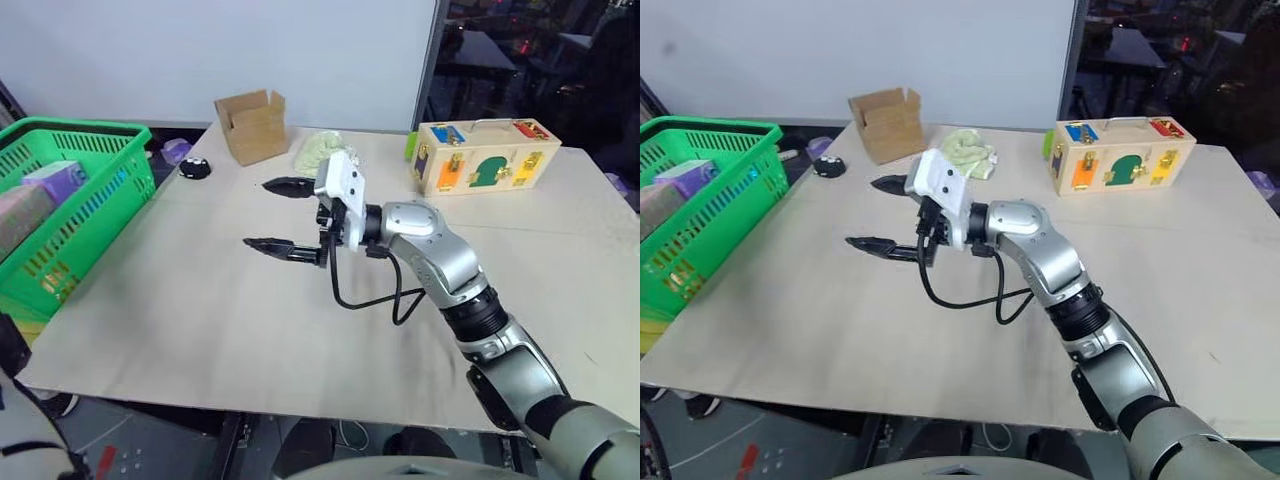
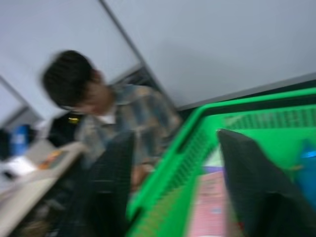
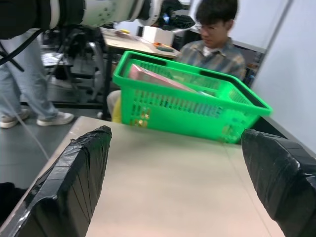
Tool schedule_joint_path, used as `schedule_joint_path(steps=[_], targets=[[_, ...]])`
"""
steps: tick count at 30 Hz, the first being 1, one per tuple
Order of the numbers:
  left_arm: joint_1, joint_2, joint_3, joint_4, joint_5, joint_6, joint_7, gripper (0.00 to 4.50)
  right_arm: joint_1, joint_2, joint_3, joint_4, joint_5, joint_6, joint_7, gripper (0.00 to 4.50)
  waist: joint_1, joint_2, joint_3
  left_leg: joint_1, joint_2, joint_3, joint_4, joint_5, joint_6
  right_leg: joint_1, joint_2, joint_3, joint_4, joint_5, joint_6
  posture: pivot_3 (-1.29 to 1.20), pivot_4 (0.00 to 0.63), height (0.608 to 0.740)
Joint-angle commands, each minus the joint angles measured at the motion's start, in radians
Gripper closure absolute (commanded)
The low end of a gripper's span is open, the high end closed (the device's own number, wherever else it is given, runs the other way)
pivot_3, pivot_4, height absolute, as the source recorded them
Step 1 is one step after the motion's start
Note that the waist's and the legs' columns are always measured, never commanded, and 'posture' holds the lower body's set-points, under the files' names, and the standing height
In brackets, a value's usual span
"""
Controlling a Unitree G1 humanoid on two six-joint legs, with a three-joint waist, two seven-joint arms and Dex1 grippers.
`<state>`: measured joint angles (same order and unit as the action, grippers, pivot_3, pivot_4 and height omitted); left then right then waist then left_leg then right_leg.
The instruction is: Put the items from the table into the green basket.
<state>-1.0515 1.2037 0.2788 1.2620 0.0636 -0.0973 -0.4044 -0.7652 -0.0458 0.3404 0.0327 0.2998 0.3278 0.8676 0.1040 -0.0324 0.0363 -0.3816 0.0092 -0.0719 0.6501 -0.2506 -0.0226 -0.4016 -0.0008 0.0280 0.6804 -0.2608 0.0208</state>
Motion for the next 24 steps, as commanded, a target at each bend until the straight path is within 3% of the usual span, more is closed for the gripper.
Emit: schedule_joint_path(steps=[1,3,5,6,8,11,14,19,24], targets=[[0.071,-0.018,0.070,-0.101,-0.091,-0.021,-0.010,0.08,0.000,-0.012,-0.023,-0.055,0.019,-0.011,0.014,0.00,-0.012,0.000,0.000,0.000,0.000,-0.001,0.000,0.000,0.000,0.000,0.000,0.000,0.000,0.000,0.000,0.22,0.000,0.740],[0.173,-0.059,0.111,-0.221,-0.142,-0.007,-0.013,0.08,0.007,-0.021,-0.027,-0.060,0.023,-0.008,0.017,0.00,-0.018,0.000,0.000,0.000,0.000,-0.001,-0.001,0.000,0.000,0.000,0.000,0.000,0.000,0.000,0.000,0.24,0.000,0.740],[0.322,-0.153,0.207,-0.474,-0.266,0.085,-0.034,0.08,0.015,-0.034,-0.035,-0.065,0.026,0.000,0.014,0.00,-0.017,0.000,0.000,0.000,0.000,-0.001,-0.001,0.000,0.000,0.000,-0.001,0.000,0.000,0.000,0.000,0.24,0.000,0.740],[0.405,-0.200,0.243,-0.631,-0.329,0.180,-0.041,0.08,0.023,-0.044,-0.040,-0.070,0.028,0.004,0.014,0.00,-0.014,0.000,0.000,0.000,0.000,-0.001,-0.002,0.000,0.000,0.000,-0.002,0.001,0.000,0.000,-0.001,0.26,0.000,0.740],[0.703,-0.359,0.202,-1.190,-0.598,0.425,-0.057,0.08,0.085,-0.118,-0.078,-0.110,0.029,0.027,0.010,0.00,-0.014,-0.002,-0.001,-0.001,0.002,-0.002,-0.001,0.000,0.000,0.000,-0.001,0.000,-0.001,0.002,-0.003,0.26,0.000,0.740],[0.922,-0.477,0.127,-1.582,-0.726,0.618,0.008,0.08,0.157,-0.203,-0.119,-0.168,0.030,0.059,-0.009,0.00,0.002,-0.001,-0.003,0.000,-0.001,-0.002,-0.003,-0.002,0.002,0.000,-0.018,0.006,-0.002,0.001,-0.001,0.25,0.000,0.740],[1.000,-0.549,0.072,-1.748,-0.787,0.714,0.055,0.08,0.224,-0.278,-0.151,-0.224,0.025,0.091,-0.033,0.00,0.008,-0.006,-0.004,-0.002,-0.003,-0.002,0.001,-0.002,0.004,0.000,-0.017,0.008,-0.002,0.002,0.000,0.22,0.000,0.740],[1.071,-0.605,-0.007,-1.847,-0.779,0.768,0.077,0.08,0.371,-0.403,-0.211,-0.315,-0.020,0.159,-0.109,0.00,0.001,0.011,-0.005,0.009,-0.002,-0.001,0.000,-0.002,0.004,0.007,0.001,0.007,-0.002,0.000,-0.002,0.17,0.000,0.740],[1.098,-0.618,-0.022,-1.873,-0.763,0.783,0.084,0.08,0.481,-0.431,-0.282,-0.361,-0.113,0.204,-0.299,0.00,-0.014,0.013,-0.002,0.017,-0.002,0.000,-0.002,-0.002,0.004,0.014,0.002,0.012,-0.002,-0.004,-0.002,0.14,0.000,0.740]])
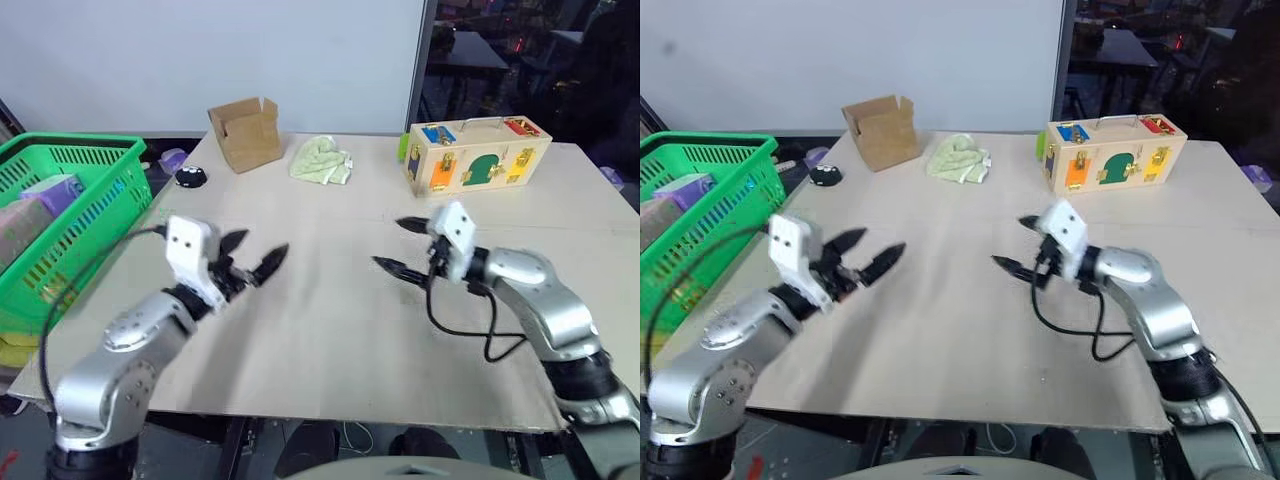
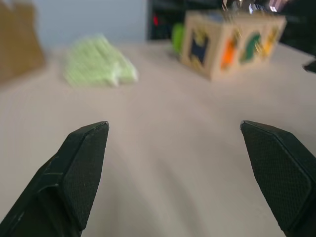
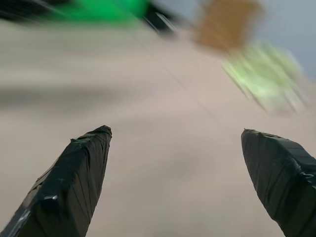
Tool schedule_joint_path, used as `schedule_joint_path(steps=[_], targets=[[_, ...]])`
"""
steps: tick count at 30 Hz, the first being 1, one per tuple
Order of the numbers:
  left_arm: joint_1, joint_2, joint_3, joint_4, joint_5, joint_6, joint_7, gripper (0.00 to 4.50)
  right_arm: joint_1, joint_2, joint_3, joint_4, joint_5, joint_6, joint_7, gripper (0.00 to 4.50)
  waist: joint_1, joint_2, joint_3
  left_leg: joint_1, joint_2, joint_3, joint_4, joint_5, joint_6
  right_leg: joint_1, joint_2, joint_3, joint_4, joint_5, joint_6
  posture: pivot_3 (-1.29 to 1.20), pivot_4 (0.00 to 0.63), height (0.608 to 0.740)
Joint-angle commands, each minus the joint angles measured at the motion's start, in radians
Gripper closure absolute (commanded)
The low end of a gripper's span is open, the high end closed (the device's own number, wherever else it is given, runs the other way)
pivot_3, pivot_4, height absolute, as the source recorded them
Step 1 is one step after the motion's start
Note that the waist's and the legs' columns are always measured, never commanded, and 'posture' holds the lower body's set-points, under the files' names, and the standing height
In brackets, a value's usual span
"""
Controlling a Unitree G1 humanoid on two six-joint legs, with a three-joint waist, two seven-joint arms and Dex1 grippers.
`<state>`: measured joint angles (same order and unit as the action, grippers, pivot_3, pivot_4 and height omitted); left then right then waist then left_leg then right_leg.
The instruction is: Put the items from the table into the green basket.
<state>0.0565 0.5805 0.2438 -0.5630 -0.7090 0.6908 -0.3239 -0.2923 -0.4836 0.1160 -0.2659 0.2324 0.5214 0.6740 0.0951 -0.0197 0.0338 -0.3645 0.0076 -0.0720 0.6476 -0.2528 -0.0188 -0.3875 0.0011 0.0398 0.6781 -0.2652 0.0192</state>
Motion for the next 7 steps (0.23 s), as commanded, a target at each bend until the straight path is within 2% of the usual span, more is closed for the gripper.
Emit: schedule_joint_path(steps=[1,7], targets=[[-0.008,0.006,0.010,-0.049,0.013,-0.004,0.002,0.08,0.034,0.016,-0.081,-0.079,-0.052,0.036,-0.149,0.00,-0.009,0.001,0.000,0.001,0.001,0.002,0.000,0.000,0.000,0.000,0.001,0.000,0.000,0.000,0.000,0.14,0.000,0.740],[-0.001,-0.001,0.005,-0.052,0.007,0.006,-0.007,0.08,0.144,0.034,-0.118,-0.175,-0.047,0.090,-0.217,0.00,-0.022,0.000,0.000,0.001,0.000,0.008,-0.001,0.000,0.000,0.000,-0.001,0.004,-0.002,0.000,0.001,0.10,0.000,0.740]])
